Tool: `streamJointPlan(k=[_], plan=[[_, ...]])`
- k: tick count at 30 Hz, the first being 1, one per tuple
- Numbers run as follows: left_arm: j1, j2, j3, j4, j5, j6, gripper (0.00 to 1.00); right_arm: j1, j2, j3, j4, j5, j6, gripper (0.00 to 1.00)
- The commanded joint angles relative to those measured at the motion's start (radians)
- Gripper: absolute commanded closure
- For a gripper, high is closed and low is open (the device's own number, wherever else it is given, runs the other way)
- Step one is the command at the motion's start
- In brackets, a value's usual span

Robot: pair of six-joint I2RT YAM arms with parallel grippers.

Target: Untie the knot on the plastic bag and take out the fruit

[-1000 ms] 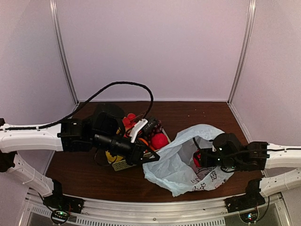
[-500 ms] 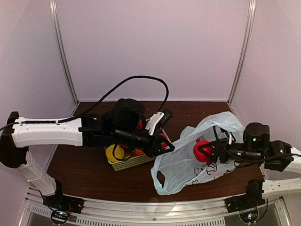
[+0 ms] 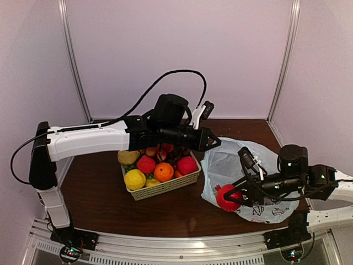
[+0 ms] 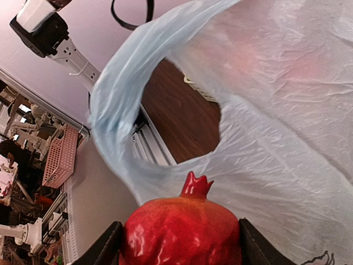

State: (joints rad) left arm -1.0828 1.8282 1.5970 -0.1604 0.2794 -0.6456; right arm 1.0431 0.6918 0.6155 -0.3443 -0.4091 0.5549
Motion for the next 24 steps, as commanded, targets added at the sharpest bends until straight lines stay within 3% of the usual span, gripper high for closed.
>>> streamJointPlan(k=[1, 8, 12, 15, 18, 24], plan=[[-0.002, 0.063, 0.066, 0.033, 0.083, 0.027, 1.0, 0.003, -0.031, 0.085, 0.054, -0.082, 0.001, 0.5], [-0.018, 0.067, 0.071, -0.019, 0.106, 0.097, 0.97, 0.003, 0.021, 0.227, 0.091, 0.113, 0.01, 0.49], [-0.019, 0.027, 0.101, -0.075, 0.088, 0.136, 0.52, 0.003, 0.071, 0.284, 0.153, 0.176, -0.001, 0.49], [-0.015, -0.036, 0.105, -0.125, 0.037, 0.164, 0.3, 0.003, 0.104, 0.334, 0.173, 0.222, -0.016, 0.49], [0.009, -0.113, 0.079, -0.177, -0.001, 0.167, 0.17, 0.003, 0.138, 0.393, 0.154, 0.288, -0.035, 0.49], [0.073, -0.296, -0.024, -0.278, -0.052, 0.183, 0.06, 0.0, 0.243, 0.503, 0.076, 0.4, -0.079, 0.49]])
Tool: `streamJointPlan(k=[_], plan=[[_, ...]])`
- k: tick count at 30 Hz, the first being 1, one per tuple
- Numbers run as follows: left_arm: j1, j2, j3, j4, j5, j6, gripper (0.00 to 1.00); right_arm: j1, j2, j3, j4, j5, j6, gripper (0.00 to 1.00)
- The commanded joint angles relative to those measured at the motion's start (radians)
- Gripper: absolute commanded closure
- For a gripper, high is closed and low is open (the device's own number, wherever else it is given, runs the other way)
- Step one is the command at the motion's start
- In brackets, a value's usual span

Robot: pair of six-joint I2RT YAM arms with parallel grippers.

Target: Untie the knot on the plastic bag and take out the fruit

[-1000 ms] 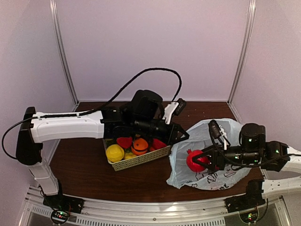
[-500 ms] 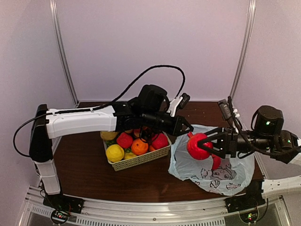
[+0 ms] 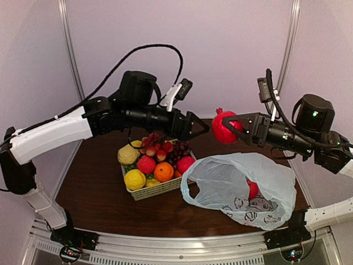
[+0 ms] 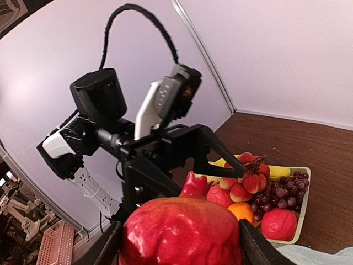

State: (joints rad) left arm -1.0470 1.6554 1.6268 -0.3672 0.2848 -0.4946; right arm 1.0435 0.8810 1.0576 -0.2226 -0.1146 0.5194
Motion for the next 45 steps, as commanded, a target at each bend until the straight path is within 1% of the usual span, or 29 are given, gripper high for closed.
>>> streamJointPlan(k=[1, 4, 6, 10, 12, 18, 22, 27, 35, 38, 45], plan=[[0.047, -0.151, -0.069, -0.089, -0.069, 0.034, 0.04, -0.001, 0.073, 0.071, -0.048, 0.11, -0.049, 0.49], [0.091, -0.243, -0.129, -0.138, -0.113, 0.023, 0.03, -0.017, 0.133, 0.093, -0.046, 0.138, -0.059, 0.49], [0.143, -0.307, -0.18, -0.167, -0.139, 0.0, 0.03, -0.044, 0.18, 0.108, -0.046, 0.137, -0.057, 0.49], [0.255, -0.438, -0.312, -0.204, -0.129, -0.067, 0.03, -0.103, 0.275, 0.124, -0.004, 0.085, -0.057, 0.49], [0.302, -0.508, -0.39, -0.216, -0.114, -0.095, 0.03, -0.112, 0.33, 0.14, 0.005, 0.057, -0.073, 0.49], [0.43, -0.612, -0.543, -0.272, -0.075, -0.139, 0.02, -0.098, 0.462, 0.175, 0.046, 0.015, -0.121, 0.5], [0.491, -0.664, -0.626, -0.261, -0.06, -0.162, 0.03, -0.047, 0.532, 0.25, 0.011, 0.066, -0.174, 0.5], [0.551, -0.693, -0.689, -0.232, -0.049, -0.176, 0.03, 0.008, 0.629, 0.346, -0.015, 0.11, -0.216, 0.49], [0.6, -0.667, -0.711, -0.222, -0.04, -0.163, 0.02, 0.049, 0.782, 0.518, -0.055, 0.188, -0.278, 0.48], [0.604, -0.661, -0.726, -0.201, -0.03, -0.166, 0.03, 0.057, 0.837, 0.571, -0.08, 0.191, -0.295, 0.48], [0.61, -0.633, -0.752, -0.167, -0.014, -0.173, 0.03, 0.071, 0.95, 0.664, -0.078, 0.157, -0.291, 0.46]])
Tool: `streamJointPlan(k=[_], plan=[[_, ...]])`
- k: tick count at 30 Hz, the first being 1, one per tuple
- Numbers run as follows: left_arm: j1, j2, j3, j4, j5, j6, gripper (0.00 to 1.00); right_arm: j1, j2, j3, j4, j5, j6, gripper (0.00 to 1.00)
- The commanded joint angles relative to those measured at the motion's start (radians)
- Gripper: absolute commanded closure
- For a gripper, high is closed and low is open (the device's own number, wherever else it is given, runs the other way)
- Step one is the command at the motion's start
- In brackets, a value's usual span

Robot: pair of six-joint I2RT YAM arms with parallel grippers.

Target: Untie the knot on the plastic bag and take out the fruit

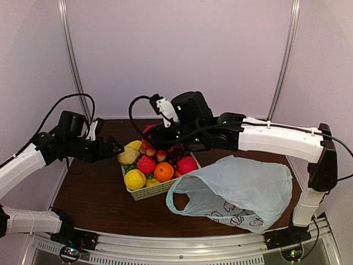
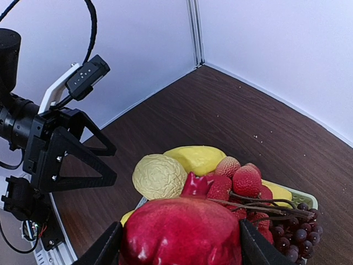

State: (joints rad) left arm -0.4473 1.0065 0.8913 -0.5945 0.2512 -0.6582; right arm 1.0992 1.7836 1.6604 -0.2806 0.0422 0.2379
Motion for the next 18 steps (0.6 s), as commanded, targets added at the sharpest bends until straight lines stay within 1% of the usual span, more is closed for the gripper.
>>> streamJointPlan(k=[1, 5, 8, 12, 14, 18], plan=[[0.01, 0.019, -0.019, 0.068, 0.023, -0.009, 0.03, 0.016, 0.064, 0.076, -0.019, -0.002, -0.008, 0.46], [0.011, 0.03, -0.03, 0.088, 0.036, -0.012, 0.07, 0.023, 0.126, 0.132, -0.015, -0.015, 0.007, 0.46], [0.012, 0.038, -0.041, 0.098, 0.046, -0.013, 0.14, 0.027, 0.164, 0.165, -0.009, -0.014, 0.019, 0.45], [0.015, 0.038, -0.061, 0.113, 0.049, -0.016, 0.19, 0.028, 0.204, 0.191, 0.004, -0.004, 0.046, 0.44], [0.015, 0.039, -0.068, 0.123, 0.055, -0.016, 0.23, 0.028, 0.222, 0.201, 0.006, 0.007, 0.057, 0.44], [0.016, 0.043, -0.076, 0.138, 0.061, -0.018, 0.26, 0.028, 0.254, 0.226, 0.0, 0.009, 0.064, 0.42]])
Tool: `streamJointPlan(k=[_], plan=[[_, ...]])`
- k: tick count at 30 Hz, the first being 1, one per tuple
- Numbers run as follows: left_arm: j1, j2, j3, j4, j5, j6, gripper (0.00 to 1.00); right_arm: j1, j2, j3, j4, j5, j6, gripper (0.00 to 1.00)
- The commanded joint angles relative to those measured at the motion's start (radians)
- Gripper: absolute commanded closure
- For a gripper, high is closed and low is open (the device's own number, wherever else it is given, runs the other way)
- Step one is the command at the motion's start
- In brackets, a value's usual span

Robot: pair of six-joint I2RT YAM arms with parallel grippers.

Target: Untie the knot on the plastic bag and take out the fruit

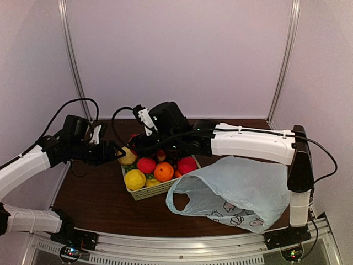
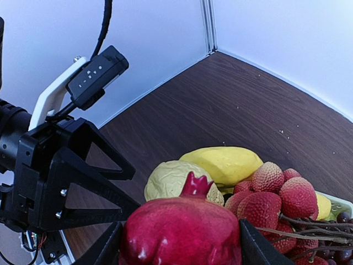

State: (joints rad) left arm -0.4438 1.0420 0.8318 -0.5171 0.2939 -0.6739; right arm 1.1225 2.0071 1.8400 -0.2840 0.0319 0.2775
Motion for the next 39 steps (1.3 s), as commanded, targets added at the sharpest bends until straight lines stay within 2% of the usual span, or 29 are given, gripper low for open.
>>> streamJointPlan(k=[1, 16, 25, 39], plan=[[0.013, 0.008, -0.019, 0.065, 0.021, -0.002, 0.27, 0.004, 0.04, 0.052, 0.001, 0.021, 0.025, 0.42], [0.02, 0.038, -0.032, 0.093, 0.04, 0.007, 0.37, 0.005, 0.116, 0.116, -0.025, 0.06, 0.035, 0.37], [0.023, 0.032, -0.033, 0.087, 0.041, 0.012, 0.39, 0.004, 0.15, 0.148, -0.045, 0.08, 0.032, 0.35], [0.025, 0.033, -0.036, 0.085, 0.045, 0.014, 0.41, 0.004, 0.163, 0.157, -0.05, 0.085, 0.029, 0.21]])
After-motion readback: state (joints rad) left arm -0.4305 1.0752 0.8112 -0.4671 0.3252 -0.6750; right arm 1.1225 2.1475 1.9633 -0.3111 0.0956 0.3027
